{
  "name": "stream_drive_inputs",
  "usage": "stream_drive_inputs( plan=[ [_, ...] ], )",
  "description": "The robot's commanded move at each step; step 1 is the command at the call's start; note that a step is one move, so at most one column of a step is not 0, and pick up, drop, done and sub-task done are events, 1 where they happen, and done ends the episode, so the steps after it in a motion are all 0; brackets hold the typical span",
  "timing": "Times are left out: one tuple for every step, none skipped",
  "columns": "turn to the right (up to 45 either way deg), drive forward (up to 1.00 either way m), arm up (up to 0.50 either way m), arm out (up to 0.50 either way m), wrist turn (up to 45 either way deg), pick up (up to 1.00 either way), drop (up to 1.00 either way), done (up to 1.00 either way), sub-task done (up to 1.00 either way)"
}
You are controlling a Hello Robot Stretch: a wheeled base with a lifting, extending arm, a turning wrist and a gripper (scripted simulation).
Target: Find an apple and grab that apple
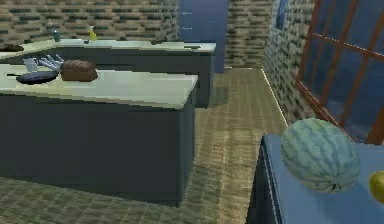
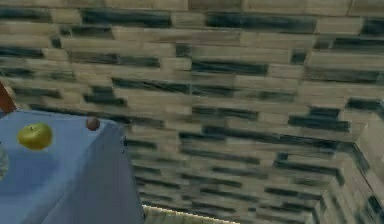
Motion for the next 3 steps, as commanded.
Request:
stream_drive_inputs(
  plan=[
    [-36.0,0.00,0.00,0.00,0.0,0.00,0.00,0.00,0.00],
    [0.0,0.00,0.50,0.00,0.0,0.00,0.00,0.00,0.00],
    [0.0,0.00,0.38,0.00,0.0,0.00,0.00,0.00,0.00]
  ],
)
